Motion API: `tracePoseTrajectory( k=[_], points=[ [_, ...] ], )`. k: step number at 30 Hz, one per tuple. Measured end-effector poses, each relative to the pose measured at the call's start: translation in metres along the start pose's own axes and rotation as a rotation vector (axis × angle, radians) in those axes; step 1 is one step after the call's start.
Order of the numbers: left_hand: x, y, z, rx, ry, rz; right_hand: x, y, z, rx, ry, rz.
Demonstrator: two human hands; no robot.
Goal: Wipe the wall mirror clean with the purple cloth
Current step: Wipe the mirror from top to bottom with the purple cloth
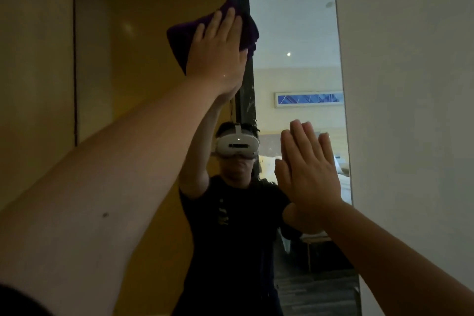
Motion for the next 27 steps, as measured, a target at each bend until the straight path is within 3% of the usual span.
tracePoseTrajectory(
  k=[3,7,19,22,27],
  points=[
    [0.024,0.017,-0.061,-0.020,0.142,-0.013,0.004,-0.005,-0.001,0.089,0.056,0.109],
    [0.047,0.039,-0.168,-0.022,0.206,-0.044,0.004,-0.005,-0.023,0.181,0.160,0.162],
    [0.098,0.101,-0.463,-0.387,0.335,0.019,-0.018,0.019,-0.129,0.017,0.059,-0.005],
    [0.102,0.107,-0.496,-0.458,0.340,0.036,-0.017,0.021,-0.140,-0.015,0.064,-0.016],
    [0.100,0.096,-0.478,-0.473,0.353,-0.033,-0.010,0.011,-0.137,-0.028,0.037,0.059]
  ],
)
Point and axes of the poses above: each hand's wrist, its own z-axis towards the middle knuckle, its own y-axis out of the palm, x = y × z, the point moved 5 cm from there along z, towards the middle knuckle, and after that the axes turned 13 degrees about -z, right-handed, at the moved point
